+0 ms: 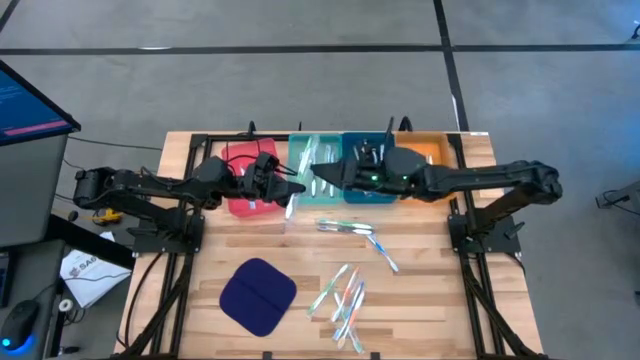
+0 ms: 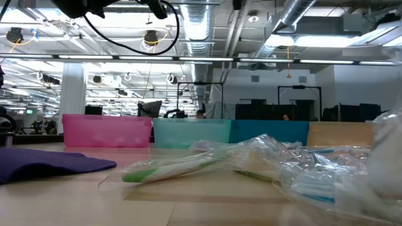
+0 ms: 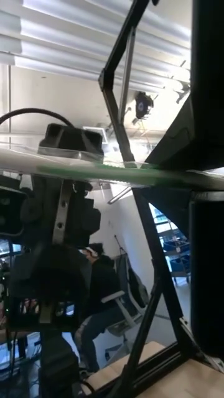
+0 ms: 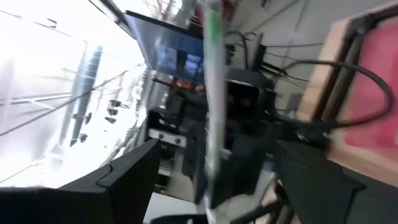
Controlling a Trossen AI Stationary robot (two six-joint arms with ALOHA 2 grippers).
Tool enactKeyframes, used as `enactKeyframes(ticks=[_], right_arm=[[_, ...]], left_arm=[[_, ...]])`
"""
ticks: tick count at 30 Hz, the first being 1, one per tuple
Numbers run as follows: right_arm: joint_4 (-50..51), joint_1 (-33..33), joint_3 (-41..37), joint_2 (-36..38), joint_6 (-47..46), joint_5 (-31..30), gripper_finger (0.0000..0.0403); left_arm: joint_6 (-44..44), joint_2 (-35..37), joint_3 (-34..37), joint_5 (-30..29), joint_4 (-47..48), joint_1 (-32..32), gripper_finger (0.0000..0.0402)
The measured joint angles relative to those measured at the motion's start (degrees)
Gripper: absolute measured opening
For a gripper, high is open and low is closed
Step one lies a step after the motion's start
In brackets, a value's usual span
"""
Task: Pick & Place Toothbrushes
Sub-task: Put the green toothbrush into the orange bin
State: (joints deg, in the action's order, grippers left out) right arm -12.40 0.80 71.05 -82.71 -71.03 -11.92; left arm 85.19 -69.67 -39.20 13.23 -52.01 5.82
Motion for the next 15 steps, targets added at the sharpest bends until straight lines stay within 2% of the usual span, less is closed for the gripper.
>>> enactKeyframes(ticks=[6, 15], right_arm=[[-10.5, 0.2, 0.0, -2.8, 4.4, 0.0, 0.0305], [-6.4, -0.5, 0.1, -2.9, 4.1, -0.1, 0.0305]], left_arm=[[-0.2, 0.0, 0.0, -2.0, 0.0, -0.3, 0.0013], [-0.5, 0.0, 0.0, -3.7, 0.1, -0.3, 0.0013]])
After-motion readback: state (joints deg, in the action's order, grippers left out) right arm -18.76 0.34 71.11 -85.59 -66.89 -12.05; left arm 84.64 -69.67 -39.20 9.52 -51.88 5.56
